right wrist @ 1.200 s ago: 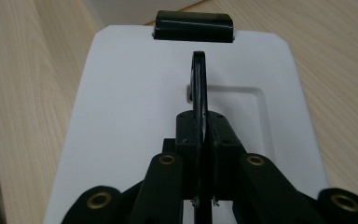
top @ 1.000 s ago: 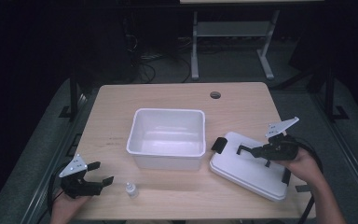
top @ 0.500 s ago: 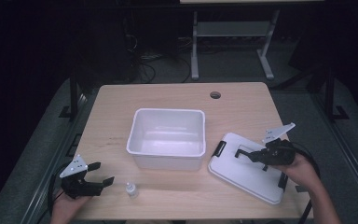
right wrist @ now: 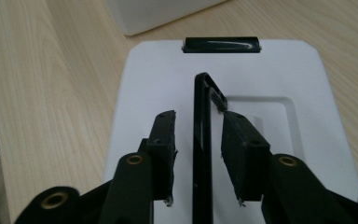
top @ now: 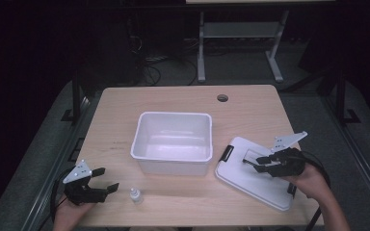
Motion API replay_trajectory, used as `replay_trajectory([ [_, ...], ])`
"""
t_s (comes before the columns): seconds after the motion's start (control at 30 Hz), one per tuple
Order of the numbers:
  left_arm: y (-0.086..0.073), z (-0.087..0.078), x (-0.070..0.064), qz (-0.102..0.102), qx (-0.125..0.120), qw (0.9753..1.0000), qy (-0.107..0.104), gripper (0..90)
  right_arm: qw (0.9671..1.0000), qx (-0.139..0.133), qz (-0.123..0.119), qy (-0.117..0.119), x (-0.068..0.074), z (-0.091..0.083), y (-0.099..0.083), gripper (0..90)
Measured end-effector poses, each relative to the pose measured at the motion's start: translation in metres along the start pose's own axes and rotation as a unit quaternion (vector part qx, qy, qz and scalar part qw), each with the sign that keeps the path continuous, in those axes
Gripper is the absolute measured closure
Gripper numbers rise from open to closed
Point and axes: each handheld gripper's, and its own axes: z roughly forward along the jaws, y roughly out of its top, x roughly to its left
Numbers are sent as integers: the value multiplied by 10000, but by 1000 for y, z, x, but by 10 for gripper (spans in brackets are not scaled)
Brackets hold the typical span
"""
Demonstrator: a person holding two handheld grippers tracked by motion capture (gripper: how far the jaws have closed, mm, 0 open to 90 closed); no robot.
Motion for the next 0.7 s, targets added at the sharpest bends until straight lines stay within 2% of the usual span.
replay_trajectory([
  [0.13,2,-1,0,18,36,10000,-33,161,9999,-97,-114,-41,8,-2,3,584],
  [0.17,2,-2,0,19,60,10000,-28,161,9997,-155,-177,-61,13,-3,5,539],
  [0.27,3,-3,0,16,49,10000,-36,161,9994,-234,-243,-48,18,-4,7,511],
  [0.37,5,-5,-1,119,183,9997,-74,162,9990,-307,-327,-2,26,-2,8,459],
  [0.6,4,-10,-4,260,280,9990,-220,162,9990,-279,-343,98,38,8,5,395],
  [0.67,5,-12,-6,335,287,9987,-250,163,9989,-284,-358,93,42,11,5,383],
  [0.7,5,-14,-9,450,312,9978,-360,192,9986,-331,-399,120,46,14,5,373],
])
